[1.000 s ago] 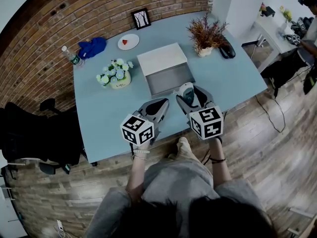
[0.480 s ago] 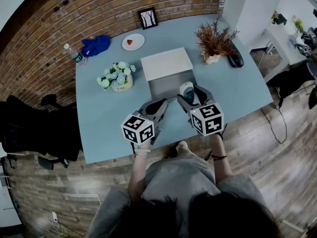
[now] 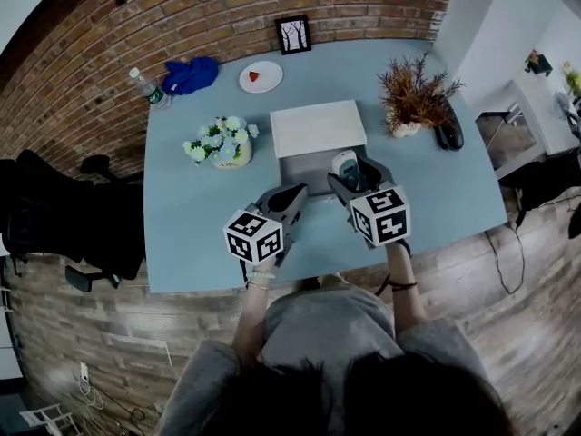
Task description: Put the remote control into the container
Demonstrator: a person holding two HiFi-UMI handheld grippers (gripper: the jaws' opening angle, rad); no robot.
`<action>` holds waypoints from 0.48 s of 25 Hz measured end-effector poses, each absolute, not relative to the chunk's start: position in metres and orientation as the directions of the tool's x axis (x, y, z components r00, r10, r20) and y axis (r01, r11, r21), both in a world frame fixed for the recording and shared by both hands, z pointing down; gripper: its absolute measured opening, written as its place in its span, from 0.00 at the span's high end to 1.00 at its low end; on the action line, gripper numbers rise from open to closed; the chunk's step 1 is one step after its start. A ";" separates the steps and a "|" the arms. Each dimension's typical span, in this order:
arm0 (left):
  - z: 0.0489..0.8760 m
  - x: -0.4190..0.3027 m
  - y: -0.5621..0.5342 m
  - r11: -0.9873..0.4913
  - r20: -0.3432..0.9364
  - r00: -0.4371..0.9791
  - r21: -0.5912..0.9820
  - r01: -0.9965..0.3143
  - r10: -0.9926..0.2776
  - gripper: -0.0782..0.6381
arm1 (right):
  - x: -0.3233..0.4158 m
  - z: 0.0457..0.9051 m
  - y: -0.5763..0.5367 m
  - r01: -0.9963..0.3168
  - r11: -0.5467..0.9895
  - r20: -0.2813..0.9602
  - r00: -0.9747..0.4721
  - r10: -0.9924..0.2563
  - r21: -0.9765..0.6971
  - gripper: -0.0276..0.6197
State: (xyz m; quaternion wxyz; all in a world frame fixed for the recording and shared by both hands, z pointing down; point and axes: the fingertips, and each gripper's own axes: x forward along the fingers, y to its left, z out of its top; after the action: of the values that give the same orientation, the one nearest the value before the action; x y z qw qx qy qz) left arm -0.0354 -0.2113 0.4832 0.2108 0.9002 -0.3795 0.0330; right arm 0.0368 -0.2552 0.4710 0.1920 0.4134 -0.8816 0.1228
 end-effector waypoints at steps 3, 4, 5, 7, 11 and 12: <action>0.486 -0.038 -0.219 -0.602 0.225 0.693 0.361 -0.712 -0.685 0.89 | 0.033 0.477 -0.265 -0.755 0.653 0.456 -0.601 -0.656 -0.057 0.53; 0.487 -0.039 -0.221 -0.594 0.226 0.688 0.366 -0.716 -0.690 0.89 | 0.031 0.479 -0.268 -0.746 0.663 0.462 -0.608 -0.645 -0.055 0.52; 0.488 -0.040 -0.223 -0.587 0.227 0.683 0.371 -0.720 -0.694 0.89 | 0.029 0.481 -0.270 -0.736 0.675 0.470 -0.615 -0.633 -0.053 0.53; 0.491 -0.040 -0.227 -0.572 0.231 0.674 0.382 -0.726 -0.702 0.89 | 0.024 0.486 -0.275 -0.713 0.700 0.489 -0.626 -0.608 -0.044 0.52; 0.498 -0.040 -0.233 -0.550 0.243 0.665 0.404 -0.731 -0.706 0.89 | 0.017 0.499 -0.283 -0.663 0.748 0.533 -0.640 -0.553 -0.020 0.52; 0.499 -0.041 -0.234 -0.545 0.244 0.663 0.409 -0.732 -0.707 0.89 | 0.015 0.502 -0.286 -0.651 0.759 0.545 -0.640 -0.542 -0.011 0.52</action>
State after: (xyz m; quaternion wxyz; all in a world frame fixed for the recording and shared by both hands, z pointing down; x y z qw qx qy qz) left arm -0.0408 -0.2341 0.4986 0.2446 0.8785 -0.4095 0.0251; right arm 0.0154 -0.2856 0.5020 0.2649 0.3315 -0.8996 0.1035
